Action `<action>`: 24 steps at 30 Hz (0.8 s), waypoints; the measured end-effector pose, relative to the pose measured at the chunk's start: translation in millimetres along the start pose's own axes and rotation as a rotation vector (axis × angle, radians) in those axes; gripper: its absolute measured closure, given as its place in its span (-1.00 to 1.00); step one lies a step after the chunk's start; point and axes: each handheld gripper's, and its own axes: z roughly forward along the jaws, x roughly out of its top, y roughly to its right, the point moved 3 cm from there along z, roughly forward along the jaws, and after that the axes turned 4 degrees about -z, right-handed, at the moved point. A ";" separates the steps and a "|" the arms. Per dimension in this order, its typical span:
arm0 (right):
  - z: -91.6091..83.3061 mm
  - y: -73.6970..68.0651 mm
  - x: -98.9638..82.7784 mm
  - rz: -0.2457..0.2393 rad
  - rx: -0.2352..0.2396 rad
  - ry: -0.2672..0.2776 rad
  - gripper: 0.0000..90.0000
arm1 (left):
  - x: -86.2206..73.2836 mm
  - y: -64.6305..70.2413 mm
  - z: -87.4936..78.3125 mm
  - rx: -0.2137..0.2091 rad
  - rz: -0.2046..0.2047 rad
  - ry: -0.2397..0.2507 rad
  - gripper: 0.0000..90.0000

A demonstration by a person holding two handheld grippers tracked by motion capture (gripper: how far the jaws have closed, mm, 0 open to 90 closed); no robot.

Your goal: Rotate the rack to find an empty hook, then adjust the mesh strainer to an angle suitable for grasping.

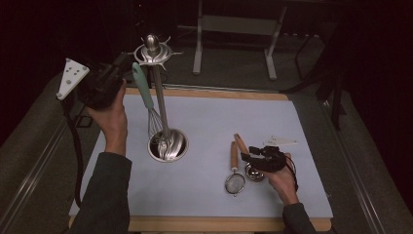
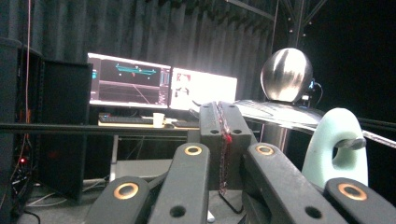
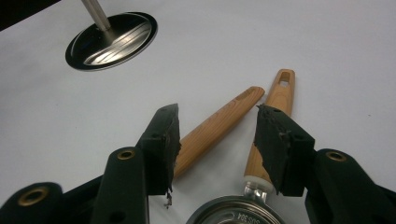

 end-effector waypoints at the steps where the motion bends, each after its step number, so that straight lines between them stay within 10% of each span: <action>1: 0.0 0.5 -0.3 -0.001 -0.001 -0.001 0.10 | 0.2 -0.1 -0.4 0.001 0.000 0.001 1.00; 24: -9.5 3.4 -0.2 0.026 -0.015 0.012 0.09 | -36.1 -17.8 -27.7 0.023 0.022 -0.128 0.95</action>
